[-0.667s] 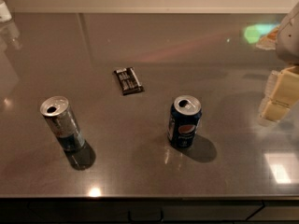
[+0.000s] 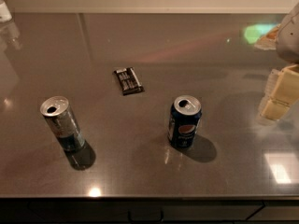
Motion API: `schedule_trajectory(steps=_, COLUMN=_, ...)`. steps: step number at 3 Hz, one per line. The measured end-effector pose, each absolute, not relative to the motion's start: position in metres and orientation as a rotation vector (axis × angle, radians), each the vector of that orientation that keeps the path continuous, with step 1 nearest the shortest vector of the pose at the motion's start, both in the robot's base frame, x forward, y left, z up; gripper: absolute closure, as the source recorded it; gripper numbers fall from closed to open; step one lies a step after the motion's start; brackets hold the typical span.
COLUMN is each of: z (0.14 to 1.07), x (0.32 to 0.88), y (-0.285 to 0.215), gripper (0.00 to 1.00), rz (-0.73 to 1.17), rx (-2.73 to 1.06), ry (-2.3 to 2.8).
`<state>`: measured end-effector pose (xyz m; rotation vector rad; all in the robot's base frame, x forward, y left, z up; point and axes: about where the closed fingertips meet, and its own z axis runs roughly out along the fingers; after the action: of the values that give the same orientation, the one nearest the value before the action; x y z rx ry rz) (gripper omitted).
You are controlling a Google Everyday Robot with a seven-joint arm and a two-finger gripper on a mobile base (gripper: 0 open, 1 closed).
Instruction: Knock pepsi can over
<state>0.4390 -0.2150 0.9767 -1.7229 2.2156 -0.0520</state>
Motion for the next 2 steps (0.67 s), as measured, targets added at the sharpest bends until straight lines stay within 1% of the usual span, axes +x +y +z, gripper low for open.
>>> schedule_trajectory(steps=2, z=0.952, x=0.452, y=-0.191, gripper=0.0, rz=0.174, rx=-1.704, ry=2.103)
